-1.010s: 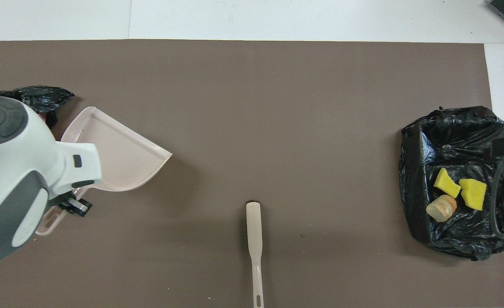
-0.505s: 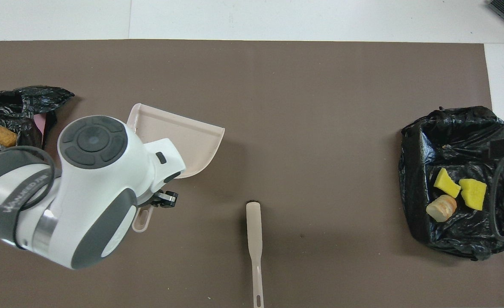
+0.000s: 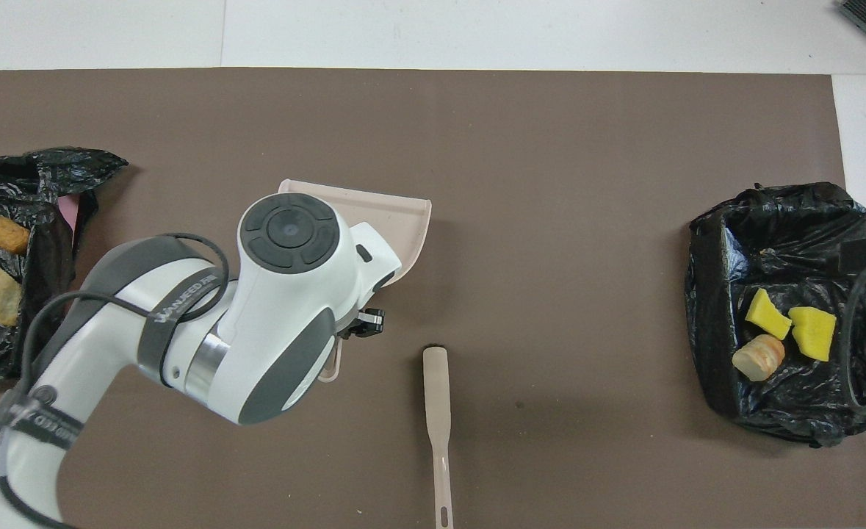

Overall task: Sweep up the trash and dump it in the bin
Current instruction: 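Bring the empty dustpan to the table center and release it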

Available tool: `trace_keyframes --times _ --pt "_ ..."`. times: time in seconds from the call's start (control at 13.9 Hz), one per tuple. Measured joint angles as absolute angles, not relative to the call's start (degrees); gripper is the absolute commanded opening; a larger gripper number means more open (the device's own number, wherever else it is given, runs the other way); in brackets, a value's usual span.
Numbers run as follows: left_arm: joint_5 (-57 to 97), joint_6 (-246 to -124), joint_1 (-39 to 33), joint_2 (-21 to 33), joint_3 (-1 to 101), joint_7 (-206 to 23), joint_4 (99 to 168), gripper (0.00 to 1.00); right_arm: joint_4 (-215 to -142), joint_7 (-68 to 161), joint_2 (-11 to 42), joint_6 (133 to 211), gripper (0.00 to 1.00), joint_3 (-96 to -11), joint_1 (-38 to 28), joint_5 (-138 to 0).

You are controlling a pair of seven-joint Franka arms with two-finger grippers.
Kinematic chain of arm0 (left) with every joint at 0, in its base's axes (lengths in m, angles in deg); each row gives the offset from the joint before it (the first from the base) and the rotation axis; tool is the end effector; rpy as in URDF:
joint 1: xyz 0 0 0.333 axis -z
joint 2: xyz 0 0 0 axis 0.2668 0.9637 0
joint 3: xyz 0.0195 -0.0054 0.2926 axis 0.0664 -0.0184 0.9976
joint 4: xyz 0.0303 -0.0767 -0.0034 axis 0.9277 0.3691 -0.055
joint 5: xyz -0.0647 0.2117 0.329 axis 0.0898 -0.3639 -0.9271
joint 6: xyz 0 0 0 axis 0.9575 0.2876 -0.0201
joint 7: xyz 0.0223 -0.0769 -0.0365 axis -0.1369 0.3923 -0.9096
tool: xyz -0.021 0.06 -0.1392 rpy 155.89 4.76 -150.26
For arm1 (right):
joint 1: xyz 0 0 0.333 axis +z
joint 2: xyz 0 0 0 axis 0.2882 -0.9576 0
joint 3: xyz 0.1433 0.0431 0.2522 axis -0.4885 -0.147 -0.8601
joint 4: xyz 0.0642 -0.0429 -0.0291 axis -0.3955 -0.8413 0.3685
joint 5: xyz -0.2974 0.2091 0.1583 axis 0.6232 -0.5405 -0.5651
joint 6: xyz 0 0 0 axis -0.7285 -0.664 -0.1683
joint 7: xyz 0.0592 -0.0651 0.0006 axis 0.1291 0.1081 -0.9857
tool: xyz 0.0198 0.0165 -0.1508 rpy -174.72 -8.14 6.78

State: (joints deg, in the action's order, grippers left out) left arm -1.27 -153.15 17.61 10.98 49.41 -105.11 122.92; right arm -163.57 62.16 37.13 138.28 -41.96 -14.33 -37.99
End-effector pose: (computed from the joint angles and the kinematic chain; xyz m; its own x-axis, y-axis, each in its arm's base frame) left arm 0.4877 -0.3706 0.3531 0.9842 -0.0989 -0.1468 -0.0985 -0.9951 0.0102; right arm 0.5137 -0.0198 0.6168 0.9869 -0.1598 0.0239 -0.1597 -0.9871 -0.0059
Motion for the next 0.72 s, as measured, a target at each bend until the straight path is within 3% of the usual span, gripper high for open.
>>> trace_keyframes --times 0.5,0.58,0.72 --pt "0.02 -159.07 21.98 20.8 49.44 -112.73 116.47 0.0 -164.2 61.41 37.13 138.46 1.0 -41.96 -14.31 -37.98" --pt "0.02 -159.49 22.11 22.3 49.45 -112.79 115.12 0.99 -164.29 61.4 37.13 138.46 1.0 -41.96 -14.31 -37.98" --pt "0.01 -161.66 22.15 23.73 49.54 -112.58 113.6 1.0 -164.33 61.4 37.14 138.47 1.0 -41.96 -14.31 -37.98"
